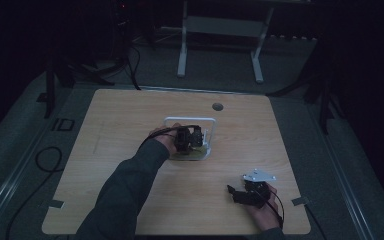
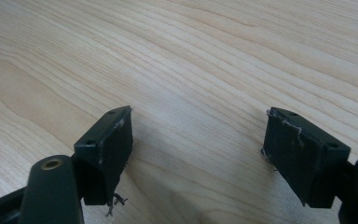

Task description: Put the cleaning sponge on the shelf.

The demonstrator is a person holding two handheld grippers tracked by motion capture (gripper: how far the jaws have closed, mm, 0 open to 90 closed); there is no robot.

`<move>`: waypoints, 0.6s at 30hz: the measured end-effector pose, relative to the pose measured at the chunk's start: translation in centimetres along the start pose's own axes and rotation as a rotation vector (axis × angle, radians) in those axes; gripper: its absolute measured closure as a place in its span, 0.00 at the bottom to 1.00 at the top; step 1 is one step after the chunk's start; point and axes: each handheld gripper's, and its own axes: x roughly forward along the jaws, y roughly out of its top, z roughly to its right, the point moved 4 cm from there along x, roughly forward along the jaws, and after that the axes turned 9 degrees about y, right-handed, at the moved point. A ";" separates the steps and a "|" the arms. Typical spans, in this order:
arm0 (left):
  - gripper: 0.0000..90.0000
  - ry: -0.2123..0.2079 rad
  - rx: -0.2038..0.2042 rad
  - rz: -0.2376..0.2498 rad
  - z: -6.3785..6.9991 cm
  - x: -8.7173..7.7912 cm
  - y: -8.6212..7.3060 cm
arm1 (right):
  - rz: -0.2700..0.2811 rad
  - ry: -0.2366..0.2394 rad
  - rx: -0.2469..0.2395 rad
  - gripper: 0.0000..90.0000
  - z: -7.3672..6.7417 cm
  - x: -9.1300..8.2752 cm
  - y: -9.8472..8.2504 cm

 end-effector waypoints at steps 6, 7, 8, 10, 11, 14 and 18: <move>0.79 0.025 0.006 0.000 -0.1 0.2 0.1 | 0.001 0.000 0.000 0.26 0.0 0.0 0.0; 0.79 0.028 0.006 0.001 -0.1 0.3 0.1 | 0.001 0.000 0.000 0.26 0.0 0.0 0.0; 0.79 0.032 0.006 0.002 -0.1 0.3 0.1 | 0.001 0.000 -0.002 0.26 0.0 0.0 0.0; 0.79 0.037 0.008 -0.002 -0.2 0.3 0.1 | 0.000 0.000 -0.001 0.26 0.0 0.0 0.0; 0.79 0.040 0.004 -0.001 -0.1 0.4 0.1 | 0.000 0.000 -0.001 0.26 0.0 0.0 0.0; 0.79 0.050 0.009 -0.005 -0.1 0.5 0.1 | 0.000 0.000 -0.002 0.26 0.0 0.0 0.0; 0.79 0.072 0.007 -0.009 -0.1 0.7 0.1 | 0.000 0.000 -0.002 0.26 0.0 0.0 0.0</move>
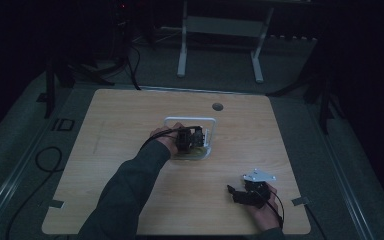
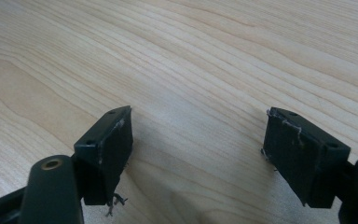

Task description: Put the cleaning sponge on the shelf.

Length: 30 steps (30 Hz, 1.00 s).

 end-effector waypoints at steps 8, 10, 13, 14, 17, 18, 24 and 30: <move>0.78 0.022 -0.012 -0.007 -0.1 0.2 0.0 | 0.000 0.000 0.000 0.26 0.0 0.0 0.0; 0.75 0.028 -0.023 0.001 0.0 0.2 0.2 | 0.001 0.000 0.000 0.26 0.0 0.0 0.0; 0.72 0.041 -0.027 -0.002 0.0 0.2 0.3 | 0.001 0.000 0.000 0.26 0.0 0.0 0.0; 0.71 0.041 -0.027 -0.002 0.0 0.2 0.3 | 0.001 0.000 0.000 0.26 0.0 0.0 0.0; 0.69 0.043 -0.036 -0.001 -0.1 0.1 0.2 | 0.001 0.000 -0.001 0.26 0.0 0.0 0.0; 0.69 0.045 -0.036 0.000 -0.1 0.1 0.2 | 0.001 0.000 0.000 0.26 0.0 0.0 0.0; 0.68 0.054 -0.059 -0.013 -0.2 -0.5 0.0 | 0.001 0.000 -0.001 0.26 0.0 0.0 0.0; 0.67 0.047 -0.084 0.009 -0.3 -1.6 -0.3 | 0.001 0.000 -0.001 0.26 0.0 0.0 0.0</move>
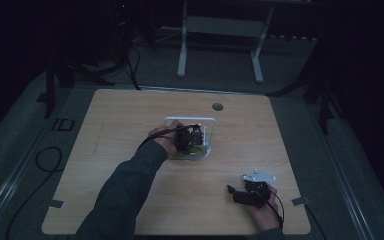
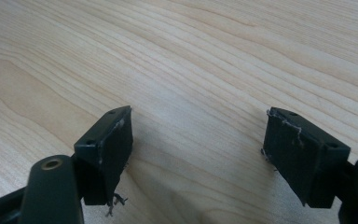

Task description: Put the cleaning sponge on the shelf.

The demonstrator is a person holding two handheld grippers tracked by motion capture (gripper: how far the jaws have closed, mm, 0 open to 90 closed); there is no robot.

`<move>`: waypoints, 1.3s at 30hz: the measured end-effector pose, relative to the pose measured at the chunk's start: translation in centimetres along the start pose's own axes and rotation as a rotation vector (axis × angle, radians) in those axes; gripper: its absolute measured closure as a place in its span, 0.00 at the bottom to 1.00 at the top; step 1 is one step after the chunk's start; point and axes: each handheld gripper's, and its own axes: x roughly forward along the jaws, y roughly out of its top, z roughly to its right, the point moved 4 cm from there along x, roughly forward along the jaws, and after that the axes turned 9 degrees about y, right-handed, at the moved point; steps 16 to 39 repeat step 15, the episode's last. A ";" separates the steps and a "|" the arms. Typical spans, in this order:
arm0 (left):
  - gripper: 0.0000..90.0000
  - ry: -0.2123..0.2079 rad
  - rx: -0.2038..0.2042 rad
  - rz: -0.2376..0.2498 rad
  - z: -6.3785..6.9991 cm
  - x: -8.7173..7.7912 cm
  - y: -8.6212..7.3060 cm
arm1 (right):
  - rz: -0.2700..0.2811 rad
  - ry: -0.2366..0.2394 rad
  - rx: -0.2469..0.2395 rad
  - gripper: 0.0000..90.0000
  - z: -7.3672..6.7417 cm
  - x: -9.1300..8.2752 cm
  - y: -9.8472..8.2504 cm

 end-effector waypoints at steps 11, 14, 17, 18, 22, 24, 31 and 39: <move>0.71 -0.098 -0.110 0.066 -0.5 -2.8 -0.7 | 0.001 0.000 -0.001 0.26 0.0 0.0 0.0; 0.71 -0.106 -0.129 0.080 -0.5 -3.7 -1.1 | 0.001 0.000 -0.001 0.26 0.0 0.0 0.0; 0.71 -0.107 -0.136 0.086 -0.5 -4.1 -1.2 | 0.001 0.000 0.000 0.26 0.0 0.0 0.0; 0.71 -0.107 -0.136 0.086 -0.5 -4.1 -1.2 | 0.001 0.000 0.000 0.26 0.0 0.0 0.0; 0.71 -0.107 -0.136 0.086 -0.5 -4.1 -1.2 | 0.001 0.000 0.000 0.26 0.0 0.0 0.0; 0.71 -0.107 -0.136 0.086 -0.5 -4.1 -1.2 | 0.001 0.000 0.000 0.26 0.0 0.0 0.0; 0.71 -0.107 -0.136 0.086 -0.5 -4.1 -1.2 | 0.001 0.000 0.000 0.26 0.0 0.0 0.0; 0.71 -0.107 -0.136 0.086 -0.5 -4.1 -1.2 | 0.001 0.000 0.000 0.26 0.0 0.0 0.0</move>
